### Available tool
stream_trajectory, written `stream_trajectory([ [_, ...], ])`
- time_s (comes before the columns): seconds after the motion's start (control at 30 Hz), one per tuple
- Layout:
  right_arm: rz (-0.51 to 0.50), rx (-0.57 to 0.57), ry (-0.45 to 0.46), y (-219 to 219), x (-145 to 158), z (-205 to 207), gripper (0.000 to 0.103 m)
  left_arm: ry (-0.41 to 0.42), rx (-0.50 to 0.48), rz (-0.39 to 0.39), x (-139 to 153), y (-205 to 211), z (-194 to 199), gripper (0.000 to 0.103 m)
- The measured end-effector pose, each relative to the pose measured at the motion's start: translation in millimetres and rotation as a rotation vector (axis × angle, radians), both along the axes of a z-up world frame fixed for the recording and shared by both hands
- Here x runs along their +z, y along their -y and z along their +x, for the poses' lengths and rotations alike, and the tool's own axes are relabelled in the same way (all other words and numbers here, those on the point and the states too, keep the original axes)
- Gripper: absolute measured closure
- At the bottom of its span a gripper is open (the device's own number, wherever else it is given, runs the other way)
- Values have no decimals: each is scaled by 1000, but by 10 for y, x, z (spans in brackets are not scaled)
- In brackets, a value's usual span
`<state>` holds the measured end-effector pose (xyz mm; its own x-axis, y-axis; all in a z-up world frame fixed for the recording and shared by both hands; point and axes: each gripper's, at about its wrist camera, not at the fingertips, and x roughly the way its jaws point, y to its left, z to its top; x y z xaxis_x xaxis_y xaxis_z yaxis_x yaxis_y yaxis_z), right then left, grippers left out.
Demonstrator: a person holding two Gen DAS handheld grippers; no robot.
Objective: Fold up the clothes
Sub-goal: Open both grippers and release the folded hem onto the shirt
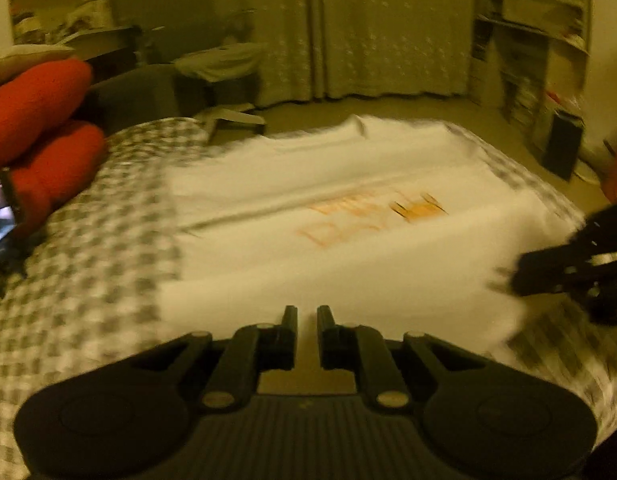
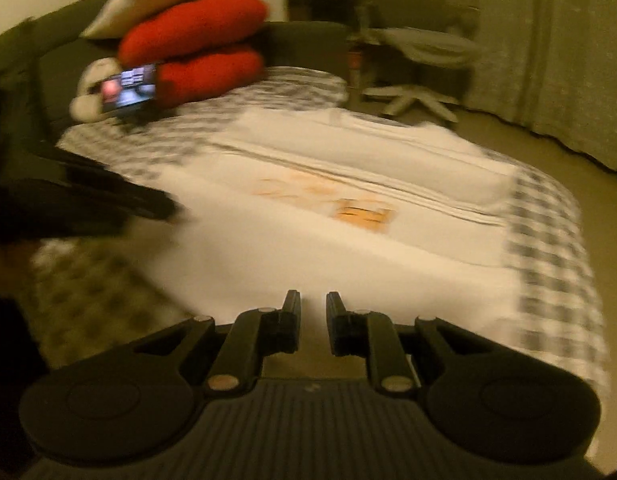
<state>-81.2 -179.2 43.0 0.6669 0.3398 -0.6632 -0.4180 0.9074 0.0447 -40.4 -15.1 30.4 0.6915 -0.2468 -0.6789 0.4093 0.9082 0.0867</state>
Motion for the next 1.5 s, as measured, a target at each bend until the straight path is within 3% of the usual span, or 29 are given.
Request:
stream_trajectory([
  [0.13,-54,12,-54,-150,-174,54,84,0,-14,28,-107,141,-43,93],
  [0.23,-90,20,-35,-205,-180,57,84,-2,1,19,-124,145,-32,92],
  [0.43,-67,32,-6,-195,-137,-19,83,17,18,4,-80,151,-94,91],
  [0.83,-117,41,18,-302,-211,-42,81,28,8,3,-132,213,-189,91],
  [1.07,-93,46,45,-320,-156,-93,82,23,21,-47,-97,180,-204,90],
  [1.4,-130,25,23,-281,-215,-49,84,32,72,-8,-148,121,-170,85],
  [1.5,-142,6,32,-233,-210,-76,84,63,139,36,-147,12,-201,85],
])
